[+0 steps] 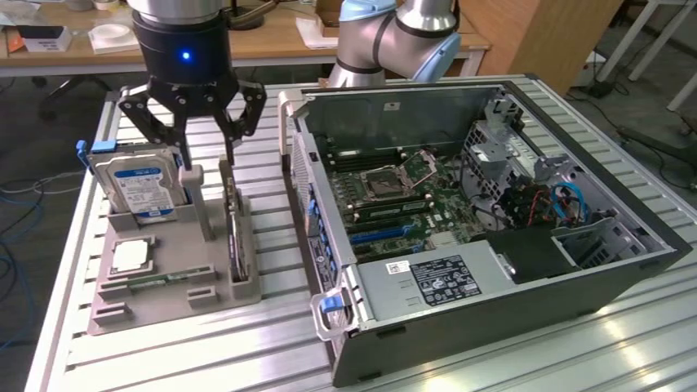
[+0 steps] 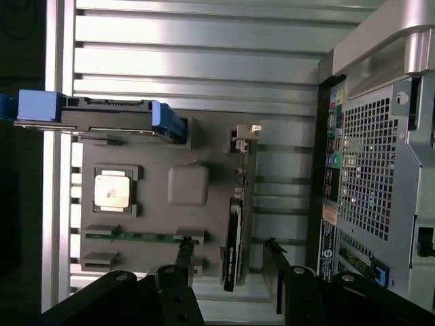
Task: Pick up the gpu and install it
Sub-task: 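Pick up the gpu and move the gpu toward the slot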
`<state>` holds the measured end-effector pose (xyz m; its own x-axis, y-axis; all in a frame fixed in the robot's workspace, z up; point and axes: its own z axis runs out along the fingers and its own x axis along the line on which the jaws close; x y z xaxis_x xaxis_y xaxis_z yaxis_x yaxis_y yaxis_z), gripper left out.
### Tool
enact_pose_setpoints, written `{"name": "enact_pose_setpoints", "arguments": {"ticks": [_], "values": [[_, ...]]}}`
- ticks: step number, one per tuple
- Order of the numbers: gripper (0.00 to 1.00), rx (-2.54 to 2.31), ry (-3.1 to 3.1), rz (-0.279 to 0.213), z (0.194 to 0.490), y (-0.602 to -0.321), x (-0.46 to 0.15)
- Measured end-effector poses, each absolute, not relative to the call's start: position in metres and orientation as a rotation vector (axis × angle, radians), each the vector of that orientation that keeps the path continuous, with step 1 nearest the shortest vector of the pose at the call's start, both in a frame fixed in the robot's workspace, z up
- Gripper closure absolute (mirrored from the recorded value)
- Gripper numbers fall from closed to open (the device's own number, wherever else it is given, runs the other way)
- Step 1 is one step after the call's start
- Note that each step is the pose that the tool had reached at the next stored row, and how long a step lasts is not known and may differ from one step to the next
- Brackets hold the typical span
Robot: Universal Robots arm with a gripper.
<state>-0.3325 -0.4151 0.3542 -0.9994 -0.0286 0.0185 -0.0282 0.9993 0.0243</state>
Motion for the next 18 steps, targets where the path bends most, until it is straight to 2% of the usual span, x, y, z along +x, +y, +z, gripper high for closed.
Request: {"name": "enact_pose_setpoints", "arguments": {"ticks": [18], "values": [[0.47,0.003,-3.124,-0.037,0.342,-0.420,-0.332]]}}
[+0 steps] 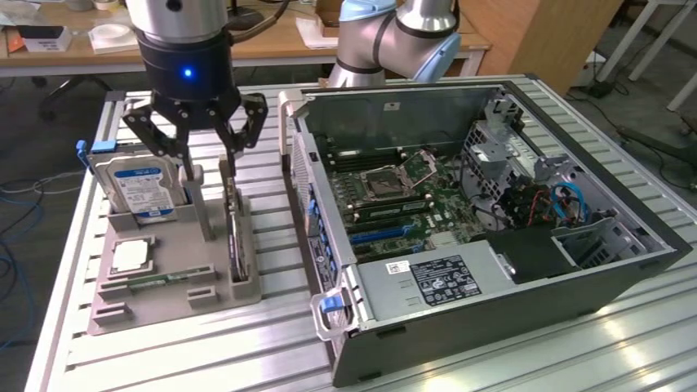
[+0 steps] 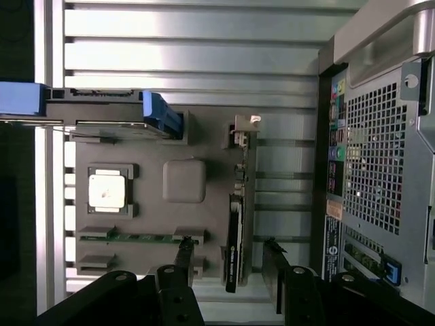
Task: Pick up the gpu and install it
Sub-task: 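Pick up the gpu and move the gpu toward the slot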
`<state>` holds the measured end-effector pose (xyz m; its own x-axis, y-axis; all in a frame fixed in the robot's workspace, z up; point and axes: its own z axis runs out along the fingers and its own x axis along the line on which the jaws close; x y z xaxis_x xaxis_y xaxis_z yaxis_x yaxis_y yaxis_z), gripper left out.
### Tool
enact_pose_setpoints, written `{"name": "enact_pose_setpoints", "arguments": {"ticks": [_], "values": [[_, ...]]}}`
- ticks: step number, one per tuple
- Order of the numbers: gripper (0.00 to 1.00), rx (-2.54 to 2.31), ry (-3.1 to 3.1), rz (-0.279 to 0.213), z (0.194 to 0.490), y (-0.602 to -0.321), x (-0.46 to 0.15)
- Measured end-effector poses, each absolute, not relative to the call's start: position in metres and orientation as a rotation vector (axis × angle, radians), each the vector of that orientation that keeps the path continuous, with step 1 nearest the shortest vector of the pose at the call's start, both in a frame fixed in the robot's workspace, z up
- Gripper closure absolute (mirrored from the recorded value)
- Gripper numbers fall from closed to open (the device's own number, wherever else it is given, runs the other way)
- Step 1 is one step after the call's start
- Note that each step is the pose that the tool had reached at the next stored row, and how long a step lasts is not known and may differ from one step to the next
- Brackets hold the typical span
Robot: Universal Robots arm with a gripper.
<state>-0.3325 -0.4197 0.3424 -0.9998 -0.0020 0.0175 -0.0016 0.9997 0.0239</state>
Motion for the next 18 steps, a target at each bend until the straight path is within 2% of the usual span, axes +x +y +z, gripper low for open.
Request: {"name": "enact_pose_setpoints", "arguments": {"ticks": [18], "values": [[0.47,-0.024,-3.124,-0.037,0.3336,-0.4210,-0.3325]]}}
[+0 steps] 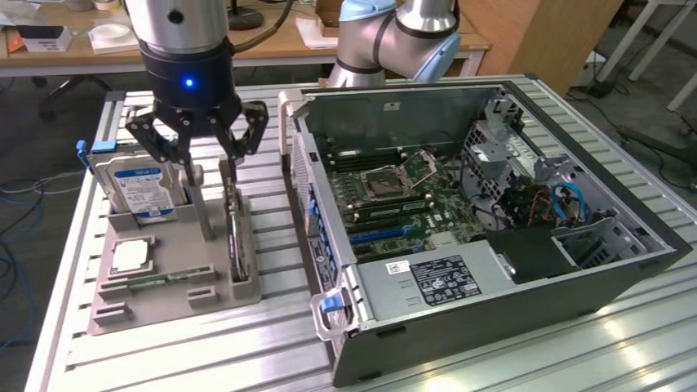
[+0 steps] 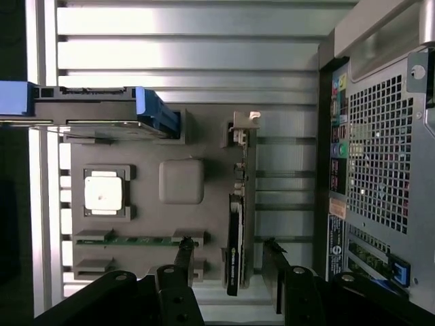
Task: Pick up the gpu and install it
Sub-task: 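Pick up the gpu and move the gpu toward the slot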
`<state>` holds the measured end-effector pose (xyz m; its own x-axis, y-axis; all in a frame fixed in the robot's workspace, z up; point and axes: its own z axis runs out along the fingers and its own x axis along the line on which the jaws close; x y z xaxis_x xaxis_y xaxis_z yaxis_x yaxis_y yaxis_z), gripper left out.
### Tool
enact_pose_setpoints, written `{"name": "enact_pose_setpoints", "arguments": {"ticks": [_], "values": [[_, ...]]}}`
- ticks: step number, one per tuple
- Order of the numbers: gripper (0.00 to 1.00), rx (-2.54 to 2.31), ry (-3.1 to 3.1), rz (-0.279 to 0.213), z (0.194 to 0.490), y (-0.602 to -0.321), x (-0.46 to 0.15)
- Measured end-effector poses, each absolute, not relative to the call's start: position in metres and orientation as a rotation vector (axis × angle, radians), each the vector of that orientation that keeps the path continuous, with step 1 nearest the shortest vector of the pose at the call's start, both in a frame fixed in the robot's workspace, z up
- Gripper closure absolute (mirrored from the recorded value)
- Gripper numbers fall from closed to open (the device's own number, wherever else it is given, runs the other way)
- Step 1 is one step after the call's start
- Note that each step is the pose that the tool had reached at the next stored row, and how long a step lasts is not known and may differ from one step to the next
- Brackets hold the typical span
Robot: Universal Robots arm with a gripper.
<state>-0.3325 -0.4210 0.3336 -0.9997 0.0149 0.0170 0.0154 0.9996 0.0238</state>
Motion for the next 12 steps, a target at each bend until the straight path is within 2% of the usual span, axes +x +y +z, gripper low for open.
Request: {"name": "enact_pose_setpoints", "arguments": {"ticks": [12], "values": [[0.47,-0.032,-3.126,-0.037,0.3232,-0.4237,-0.3306]]}}
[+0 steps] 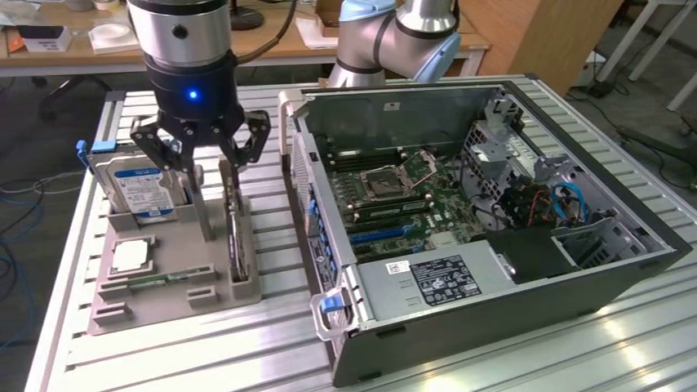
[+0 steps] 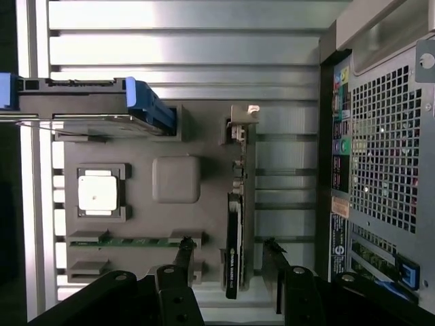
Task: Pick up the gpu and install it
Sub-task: 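Pick up the gpu and move the gpu toward the slot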
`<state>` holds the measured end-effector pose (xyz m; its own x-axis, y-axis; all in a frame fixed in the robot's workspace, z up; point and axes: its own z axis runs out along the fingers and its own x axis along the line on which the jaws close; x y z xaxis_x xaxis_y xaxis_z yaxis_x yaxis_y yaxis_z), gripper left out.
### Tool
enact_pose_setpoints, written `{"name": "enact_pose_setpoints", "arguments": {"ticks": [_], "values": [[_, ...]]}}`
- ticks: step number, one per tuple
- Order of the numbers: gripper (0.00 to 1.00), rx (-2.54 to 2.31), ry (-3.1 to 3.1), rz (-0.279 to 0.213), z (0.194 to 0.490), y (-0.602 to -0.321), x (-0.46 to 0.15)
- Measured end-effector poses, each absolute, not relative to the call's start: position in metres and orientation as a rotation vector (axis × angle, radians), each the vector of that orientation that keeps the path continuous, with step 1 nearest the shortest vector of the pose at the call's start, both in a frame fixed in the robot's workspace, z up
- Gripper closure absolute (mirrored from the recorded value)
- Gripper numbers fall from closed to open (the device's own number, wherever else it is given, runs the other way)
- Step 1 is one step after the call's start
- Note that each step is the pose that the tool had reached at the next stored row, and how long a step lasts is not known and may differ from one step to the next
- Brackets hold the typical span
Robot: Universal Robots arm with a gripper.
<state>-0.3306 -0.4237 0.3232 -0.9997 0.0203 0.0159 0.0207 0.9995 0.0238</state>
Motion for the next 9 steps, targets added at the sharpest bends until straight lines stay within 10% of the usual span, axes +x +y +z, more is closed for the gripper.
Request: {"name": "enact_pose_setpoints", "arguments": {"ticks": [9], "values": [[0.47,-0.033,-3.127,-0.038,0.3150,-0.4251,-0.3274]]}}
